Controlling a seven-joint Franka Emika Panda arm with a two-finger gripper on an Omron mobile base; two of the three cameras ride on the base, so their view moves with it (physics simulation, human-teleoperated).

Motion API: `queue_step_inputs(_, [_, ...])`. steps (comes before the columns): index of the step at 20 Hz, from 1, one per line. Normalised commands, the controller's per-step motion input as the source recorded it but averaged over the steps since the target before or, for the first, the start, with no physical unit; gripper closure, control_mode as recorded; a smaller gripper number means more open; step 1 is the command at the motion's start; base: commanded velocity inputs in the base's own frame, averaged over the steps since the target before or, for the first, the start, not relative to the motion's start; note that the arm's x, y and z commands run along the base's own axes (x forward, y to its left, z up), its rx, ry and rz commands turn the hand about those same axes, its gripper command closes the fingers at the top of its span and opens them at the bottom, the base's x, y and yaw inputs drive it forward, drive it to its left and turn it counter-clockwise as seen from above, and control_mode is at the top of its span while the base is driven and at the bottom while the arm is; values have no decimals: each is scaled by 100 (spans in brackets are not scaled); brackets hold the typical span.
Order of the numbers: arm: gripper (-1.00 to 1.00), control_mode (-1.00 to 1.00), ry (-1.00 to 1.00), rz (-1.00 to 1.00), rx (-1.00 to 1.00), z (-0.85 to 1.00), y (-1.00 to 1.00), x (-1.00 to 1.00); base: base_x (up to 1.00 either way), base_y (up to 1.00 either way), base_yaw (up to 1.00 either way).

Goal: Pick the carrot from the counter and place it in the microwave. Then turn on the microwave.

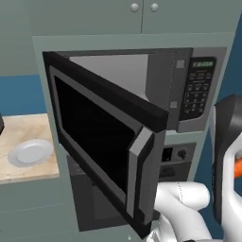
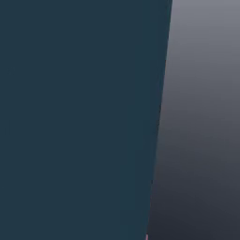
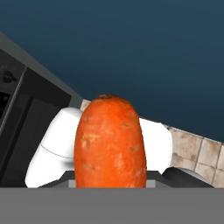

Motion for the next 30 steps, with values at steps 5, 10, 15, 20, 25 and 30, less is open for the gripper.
queue_step_inputs(5, [100, 100, 0, 0, 0, 0, 0, 0, 16, -43, 11])
queue_step_inputs(10, [100, 100, 0, 0, 0, 0, 0, 0, 12, -36, 11])
queue_step_inputs(15, [100, 100, 0, 0, 0, 0, 0, 0, 13, -29, 9])
queue_step_inputs(20, [100, 100, 0, 0, 0, 0, 0, 0, 0, 0, 2])
queue_step_inputs(25, [100, 100, 0, 0, 0, 0, 0, 0, 0, 0, 4])
queue_step_inputs(30, [100, 100, 0, 0, 0, 0, 0, 0, 0, 0, 19])
